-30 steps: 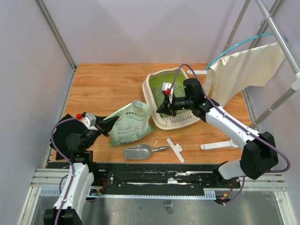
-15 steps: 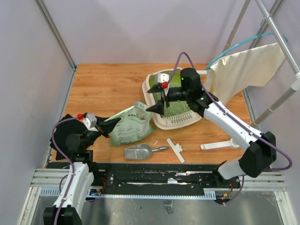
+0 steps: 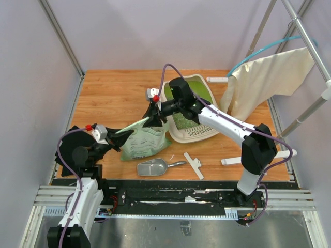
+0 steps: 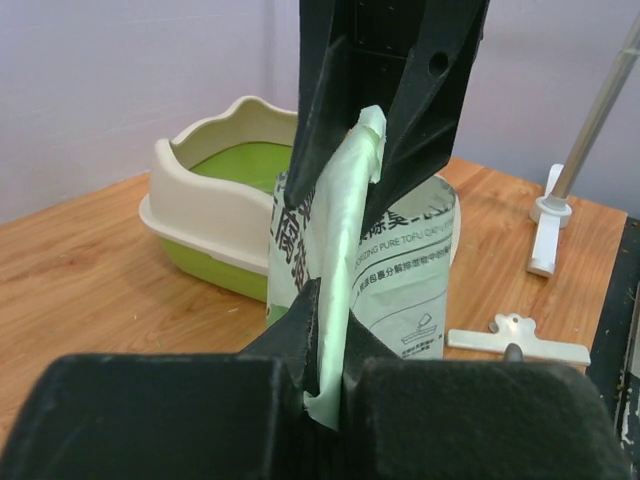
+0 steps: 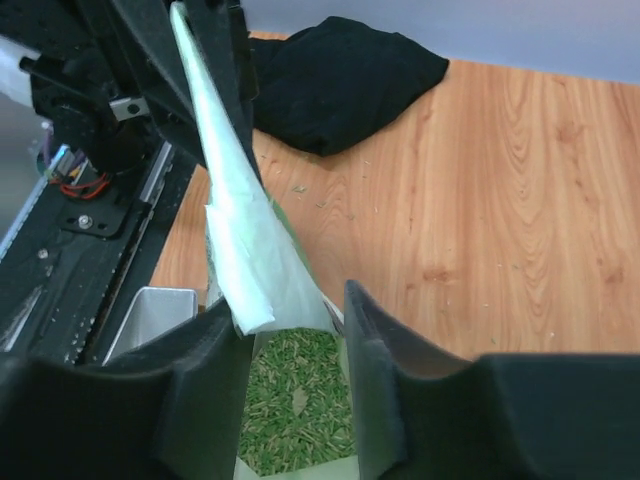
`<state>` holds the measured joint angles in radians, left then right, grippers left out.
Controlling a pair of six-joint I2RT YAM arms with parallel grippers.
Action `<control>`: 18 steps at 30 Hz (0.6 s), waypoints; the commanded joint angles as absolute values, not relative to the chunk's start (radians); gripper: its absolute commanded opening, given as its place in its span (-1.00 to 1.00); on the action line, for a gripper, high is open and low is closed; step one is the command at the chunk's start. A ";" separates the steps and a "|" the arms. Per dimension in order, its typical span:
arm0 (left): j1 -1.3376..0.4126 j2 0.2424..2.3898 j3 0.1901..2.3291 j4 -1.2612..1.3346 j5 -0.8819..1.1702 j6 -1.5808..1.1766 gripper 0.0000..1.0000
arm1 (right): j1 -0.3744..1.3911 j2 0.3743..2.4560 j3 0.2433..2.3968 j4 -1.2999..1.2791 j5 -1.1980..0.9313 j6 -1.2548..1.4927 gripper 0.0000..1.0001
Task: Fill the litter box with clean litter
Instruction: Close the cat litter bag at the center of the board.
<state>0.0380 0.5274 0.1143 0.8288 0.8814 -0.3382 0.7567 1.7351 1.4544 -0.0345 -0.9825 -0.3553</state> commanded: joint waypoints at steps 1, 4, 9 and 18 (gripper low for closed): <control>0.044 0.526 0.197 0.964 0.876 -0.328 -0.99 | 0.768 1.735 1.517 -0.036 -1.093 -0.333 -0.49; 0.044 0.513 0.201 0.936 0.851 -0.325 -0.43 | 0.768 1.734 1.521 -0.034 -1.091 -0.323 -0.98; 0.044 0.387 0.245 0.690 0.761 -0.197 0.92 | 0.768 1.728 1.516 -0.030 -1.051 -0.311 -0.99; 0.045 0.393 0.515 0.092 0.891 0.149 0.95 | 0.770 1.713 1.513 -0.030 -1.039 -0.319 -0.99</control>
